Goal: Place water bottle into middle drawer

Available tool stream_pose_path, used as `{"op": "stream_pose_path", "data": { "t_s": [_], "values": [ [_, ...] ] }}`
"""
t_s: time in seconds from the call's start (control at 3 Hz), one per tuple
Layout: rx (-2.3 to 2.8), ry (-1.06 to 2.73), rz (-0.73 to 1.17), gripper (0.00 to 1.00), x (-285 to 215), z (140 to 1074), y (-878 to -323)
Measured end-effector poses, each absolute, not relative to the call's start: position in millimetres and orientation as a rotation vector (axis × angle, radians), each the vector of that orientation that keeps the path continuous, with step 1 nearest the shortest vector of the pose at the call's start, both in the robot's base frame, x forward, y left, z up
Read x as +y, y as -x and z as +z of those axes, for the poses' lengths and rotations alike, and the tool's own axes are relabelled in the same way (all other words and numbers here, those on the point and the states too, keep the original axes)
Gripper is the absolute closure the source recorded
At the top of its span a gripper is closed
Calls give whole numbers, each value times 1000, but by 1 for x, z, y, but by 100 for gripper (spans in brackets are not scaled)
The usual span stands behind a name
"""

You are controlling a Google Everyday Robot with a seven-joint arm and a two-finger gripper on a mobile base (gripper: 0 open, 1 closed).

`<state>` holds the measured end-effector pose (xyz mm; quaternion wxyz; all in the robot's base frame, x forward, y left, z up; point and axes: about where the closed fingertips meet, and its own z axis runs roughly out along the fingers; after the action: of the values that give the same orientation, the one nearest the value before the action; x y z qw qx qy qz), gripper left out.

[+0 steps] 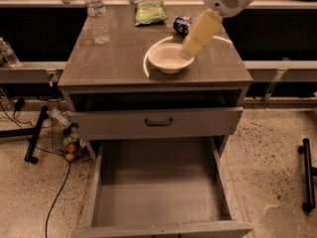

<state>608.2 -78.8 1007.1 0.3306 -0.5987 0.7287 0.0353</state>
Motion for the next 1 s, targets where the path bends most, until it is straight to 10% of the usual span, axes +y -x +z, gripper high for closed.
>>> {"op": "stream_pose_path", "data": {
  "t_s": [1.0],
  "values": [
    [1784,1468,336,0,64,999,-710]
  ]
}}
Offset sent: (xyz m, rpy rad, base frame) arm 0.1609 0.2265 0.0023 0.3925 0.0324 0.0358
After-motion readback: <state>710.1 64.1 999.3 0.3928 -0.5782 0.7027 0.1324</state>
